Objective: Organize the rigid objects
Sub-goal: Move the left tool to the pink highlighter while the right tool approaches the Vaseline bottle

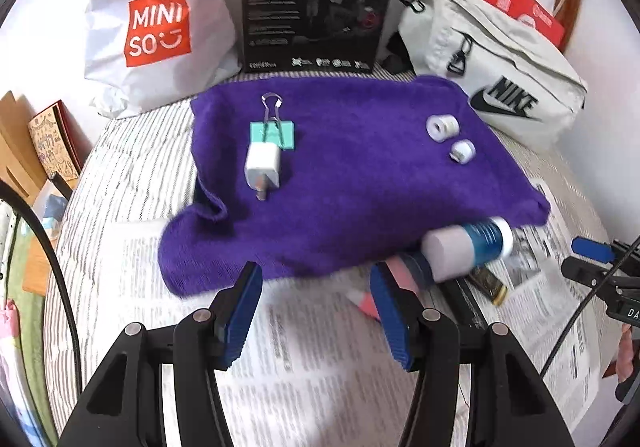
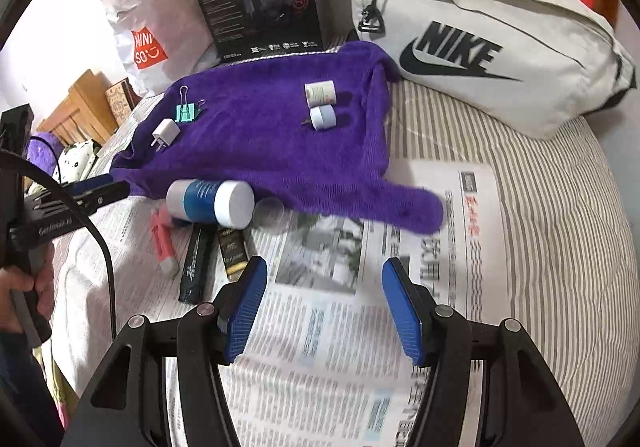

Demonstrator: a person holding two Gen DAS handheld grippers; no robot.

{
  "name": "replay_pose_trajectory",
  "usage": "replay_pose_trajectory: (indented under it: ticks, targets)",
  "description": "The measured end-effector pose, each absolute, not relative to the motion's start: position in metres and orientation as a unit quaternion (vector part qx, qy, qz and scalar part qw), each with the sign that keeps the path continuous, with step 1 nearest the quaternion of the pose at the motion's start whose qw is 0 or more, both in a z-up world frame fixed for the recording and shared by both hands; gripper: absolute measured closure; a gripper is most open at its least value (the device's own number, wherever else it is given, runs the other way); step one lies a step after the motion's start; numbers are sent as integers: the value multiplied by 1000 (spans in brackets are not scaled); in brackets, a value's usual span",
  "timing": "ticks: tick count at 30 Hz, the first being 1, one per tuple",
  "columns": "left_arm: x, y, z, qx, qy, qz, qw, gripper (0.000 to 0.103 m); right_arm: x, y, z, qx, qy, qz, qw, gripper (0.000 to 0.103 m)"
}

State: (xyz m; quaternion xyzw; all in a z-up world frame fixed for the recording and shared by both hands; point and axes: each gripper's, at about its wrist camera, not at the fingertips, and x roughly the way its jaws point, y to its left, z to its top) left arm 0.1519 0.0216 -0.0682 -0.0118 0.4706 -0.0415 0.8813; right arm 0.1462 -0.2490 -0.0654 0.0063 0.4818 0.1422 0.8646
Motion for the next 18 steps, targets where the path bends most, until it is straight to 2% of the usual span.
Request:
replay_pose_trajectory:
  ticks: [5, 14, 18]
  targets:
    - [142, 3, -82, -39, 480, -62, 874, 49, 130, -249, -71, 31, 486, 133, 863, 43]
    - [143, -29, -105, -31, 505, -67, 860, 49, 108, -249, -76, 42, 487, 125, 863, 43]
    - [147, -39, -106, -13, 510, -59, 858, 45, 103, -250, -80, 54, 489, 129, 861, 43]
